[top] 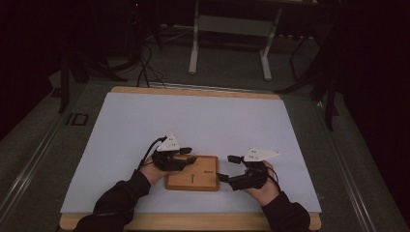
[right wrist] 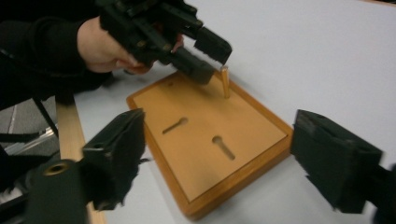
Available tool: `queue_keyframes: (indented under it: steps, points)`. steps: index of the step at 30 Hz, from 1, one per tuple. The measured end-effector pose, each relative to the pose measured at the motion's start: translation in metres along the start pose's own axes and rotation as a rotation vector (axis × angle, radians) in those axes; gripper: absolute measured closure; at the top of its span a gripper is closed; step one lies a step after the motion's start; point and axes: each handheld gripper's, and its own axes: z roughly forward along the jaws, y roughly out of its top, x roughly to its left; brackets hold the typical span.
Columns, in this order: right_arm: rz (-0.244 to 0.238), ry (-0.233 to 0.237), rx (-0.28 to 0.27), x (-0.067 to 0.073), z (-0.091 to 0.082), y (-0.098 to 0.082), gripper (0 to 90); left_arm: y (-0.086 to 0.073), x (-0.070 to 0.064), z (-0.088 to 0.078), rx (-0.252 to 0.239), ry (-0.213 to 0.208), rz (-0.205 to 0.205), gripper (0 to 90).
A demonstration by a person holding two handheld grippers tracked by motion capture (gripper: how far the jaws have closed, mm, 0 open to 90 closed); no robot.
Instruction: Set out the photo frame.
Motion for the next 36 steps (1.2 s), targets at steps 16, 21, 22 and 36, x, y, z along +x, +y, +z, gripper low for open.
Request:
queue_keyframes:
  steps: [16, 21, 22, 36]
  points:
    - [-0.039, 0.004, 0.065, 0.012, 0.0, -0.019, 23.7, 0.003, 0.001, 0.013, 0.043, 0.002, 0.015, 74.7]
    - [-0.071, -0.001, 0.081, 0.016, 0.002, -0.02, 24.0, 0.004, 0.001, 0.015, 0.046, 0.005, 0.02, 82.4]
    - [-0.082, -0.009, 0.086, 0.017, 0.003, -0.021, 23.9, 0.004, 0.002, 0.015, 0.048, 0.001, 0.02, 82.6]
    - [-0.325, -0.104, 0.157, 0.042, 0.017, -0.025, 26.2, 0.009, 0.01, 0.016, 0.093, -0.055, -0.028, 83.7]
